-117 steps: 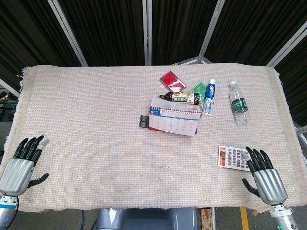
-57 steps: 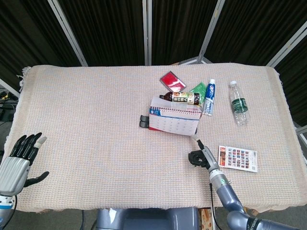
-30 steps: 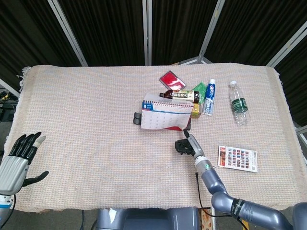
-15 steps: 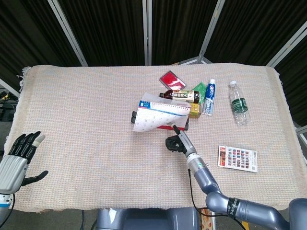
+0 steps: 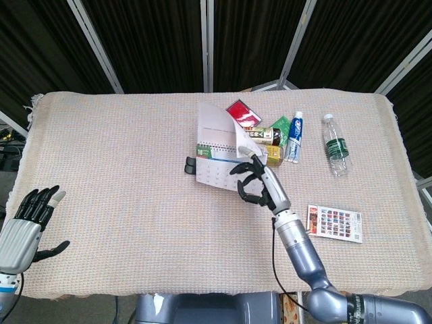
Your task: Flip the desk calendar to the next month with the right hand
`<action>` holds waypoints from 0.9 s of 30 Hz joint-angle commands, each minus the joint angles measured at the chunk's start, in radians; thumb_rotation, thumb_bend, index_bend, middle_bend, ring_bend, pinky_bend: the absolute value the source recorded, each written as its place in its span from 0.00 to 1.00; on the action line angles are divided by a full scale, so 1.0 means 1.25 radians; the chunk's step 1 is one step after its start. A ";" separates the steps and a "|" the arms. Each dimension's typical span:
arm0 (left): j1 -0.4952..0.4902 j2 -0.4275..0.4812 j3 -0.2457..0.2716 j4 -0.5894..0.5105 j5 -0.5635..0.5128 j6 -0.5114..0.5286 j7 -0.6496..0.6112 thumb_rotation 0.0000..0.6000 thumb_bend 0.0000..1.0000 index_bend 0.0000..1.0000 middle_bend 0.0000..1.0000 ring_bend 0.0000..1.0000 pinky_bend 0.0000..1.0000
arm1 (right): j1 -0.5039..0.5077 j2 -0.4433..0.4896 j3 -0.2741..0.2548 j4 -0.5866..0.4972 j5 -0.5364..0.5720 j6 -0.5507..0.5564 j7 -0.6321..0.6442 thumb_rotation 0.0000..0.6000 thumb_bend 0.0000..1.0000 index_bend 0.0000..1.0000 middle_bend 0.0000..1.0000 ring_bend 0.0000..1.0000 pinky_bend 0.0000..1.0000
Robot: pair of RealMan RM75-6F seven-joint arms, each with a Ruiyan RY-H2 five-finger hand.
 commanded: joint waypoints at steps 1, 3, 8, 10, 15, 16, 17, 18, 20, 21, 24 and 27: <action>0.000 -0.001 0.000 0.000 -0.001 -0.001 0.002 1.00 0.11 0.00 0.00 0.00 0.00 | 0.006 0.035 0.029 -0.030 0.004 0.033 -0.057 1.00 0.47 0.16 0.34 0.25 0.40; -0.001 -0.002 0.000 -0.001 -0.001 -0.002 0.003 1.00 0.11 0.00 0.00 0.00 0.00 | 0.018 0.042 0.036 -0.023 0.033 0.031 -0.078 1.00 0.46 0.16 0.32 0.22 0.36; -0.002 -0.004 0.000 0.001 -0.004 -0.007 0.007 1.00 0.11 0.00 0.00 0.00 0.00 | 0.048 0.053 0.035 0.028 0.094 0.002 -0.107 1.00 0.43 0.12 0.25 0.13 0.22; -0.003 -0.005 -0.001 0.001 -0.007 -0.010 0.007 1.00 0.11 0.00 0.00 0.00 0.00 | 0.059 0.057 0.028 0.055 0.111 -0.019 -0.114 1.00 0.40 0.09 0.21 0.06 0.15; -0.006 -0.006 -0.002 0.004 -0.015 -0.017 0.006 1.00 0.11 0.00 0.00 0.00 0.00 | 0.083 0.068 -0.002 0.125 0.126 -0.075 -0.141 1.00 0.29 0.01 0.07 0.00 0.00; -0.007 -0.007 -0.002 0.006 -0.016 -0.020 0.007 1.00 0.11 0.00 0.00 0.00 0.00 | 0.090 0.071 -0.012 0.148 0.123 -0.090 -0.152 1.00 0.28 0.00 0.04 0.00 0.00; -0.008 -0.007 -0.002 0.006 -0.017 -0.021 0.008 1.00 0.11 0.00 0.00 0.00 0.00 | 0.097 0.072 -0.021 0.170 0.118 -0.099 -0.164 1.00 0.26 0.00 0.02 0.00 0.00; -0.008 -0.008 -0.003 0.007 -0.018 -0.023 0.008 1.00 0.11 0.00 0.00 0.00 0.00 | 0.103 0.072 -0.029 0.189 0.114 -0.106 -0.174 1.00 0.25 0.00 0.01 0.00 0.00; -0.009 -0.009 -0.004 0.007 -0.022 -0.026 0.007 1.00 0.11 0.00 0.00 0.00 0.00 | 0.113 0.070 -0.045 0.223 0.109 -0.116 -0.194 1.00 0.24 0.00 0.00 0.00 0.00; -0.010 -0.009 -0.005 0.008 -0.024 -0.027 0.007 1.00 0.11 0.00 0.00 0.00 0.00 | 0.117 0.070 -0.052 0.236 0.111 -0.121 -0.202 1.00 0.23 0.00 0.00 0.00 0.00; -0.012 -0.010 -0.006 0.010 -0.030 -0.033 0.007 1.00 0.11 0.00 0.00 0.00 0.00 | 0.126 0.070 -0.071 0.265 0.121 -0.138 -0.221 1.00 0.23 0.00 0.00 0.00 0.00; -0.015 -0.013 -0.006 0.011 -0.032 -0.038 0.011 1.00 0.11 0.00 0.00 0.00 0.00 | 0.127 0.071 -0.083 0.277 0.125 -0.146 -0.222 1.00 0.23 0.00 0.00 0.00 0.00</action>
